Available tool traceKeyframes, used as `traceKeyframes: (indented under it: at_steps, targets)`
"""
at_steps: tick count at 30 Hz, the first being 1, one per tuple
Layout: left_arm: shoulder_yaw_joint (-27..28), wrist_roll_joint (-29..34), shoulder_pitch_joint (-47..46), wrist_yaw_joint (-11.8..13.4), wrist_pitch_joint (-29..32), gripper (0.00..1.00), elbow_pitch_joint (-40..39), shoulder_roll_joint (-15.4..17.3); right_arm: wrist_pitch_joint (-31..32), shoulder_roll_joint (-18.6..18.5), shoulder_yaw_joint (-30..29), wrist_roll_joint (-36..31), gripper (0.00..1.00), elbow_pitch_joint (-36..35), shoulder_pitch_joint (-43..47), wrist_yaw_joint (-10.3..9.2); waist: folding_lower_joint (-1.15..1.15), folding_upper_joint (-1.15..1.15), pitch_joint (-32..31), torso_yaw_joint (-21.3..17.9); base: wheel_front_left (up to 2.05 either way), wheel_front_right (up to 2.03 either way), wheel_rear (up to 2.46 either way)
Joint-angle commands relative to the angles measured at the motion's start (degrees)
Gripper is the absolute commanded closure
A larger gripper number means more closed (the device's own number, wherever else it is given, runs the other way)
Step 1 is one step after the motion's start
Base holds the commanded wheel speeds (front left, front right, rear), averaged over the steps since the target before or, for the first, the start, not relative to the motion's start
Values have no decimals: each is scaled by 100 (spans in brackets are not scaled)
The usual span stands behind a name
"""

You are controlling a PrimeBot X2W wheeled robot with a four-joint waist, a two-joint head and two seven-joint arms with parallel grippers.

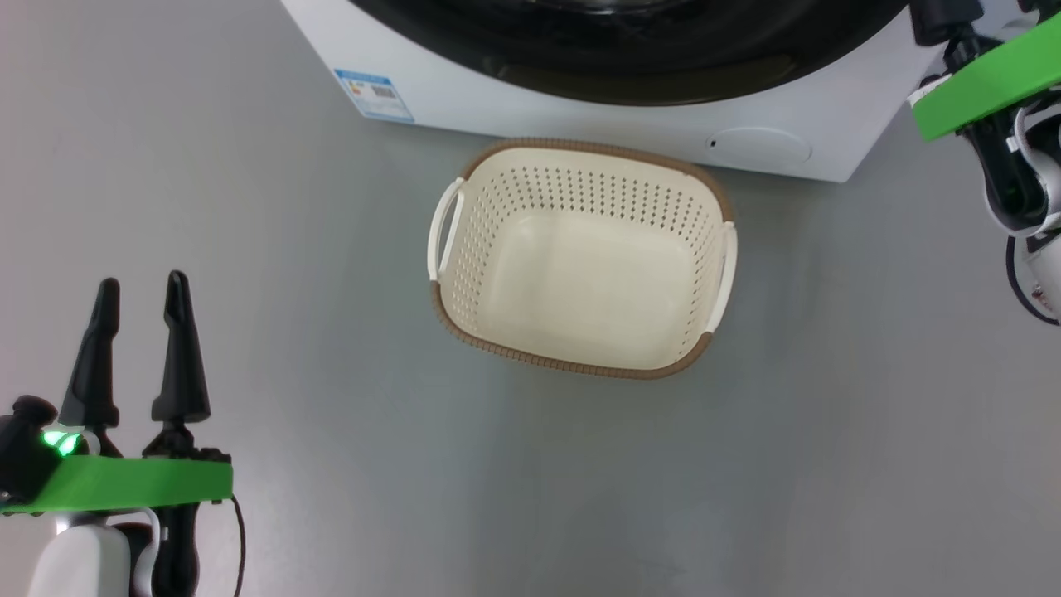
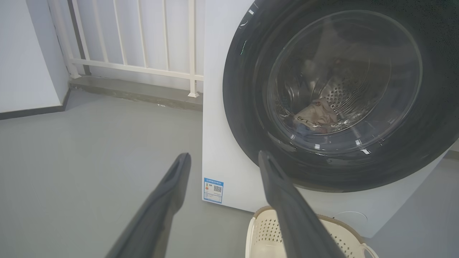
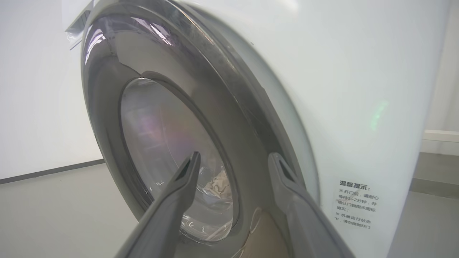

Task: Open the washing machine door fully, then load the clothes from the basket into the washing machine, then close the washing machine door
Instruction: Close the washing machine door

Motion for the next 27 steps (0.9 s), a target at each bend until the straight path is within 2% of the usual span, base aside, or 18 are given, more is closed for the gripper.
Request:
traceKeyframes:
  at_steps: [1,10,17,27]
  targets:
    - [200,37,38,2,-36,0,-73,249,-26,11,22,50,0,-155,179,-15,0,0,-229,-170,0,0,0]
    - [221,81,220,2,-36,0,-49,287,-26,-13,-100,-47,0,-626,912,-15,0,0,-829,-549,0,0,0]
    - [225,120,405,2,-36,0,-36,293,-26,-56,-419,-252,0,-1140,1660,-15,0,0,-1276,-863,0,0,0]
    - [199,138,741,2,-36,0,4,351,-26,117,-785,-439,0,-1771,2817,-15,0,0,-1836,-1472,0,0,0]
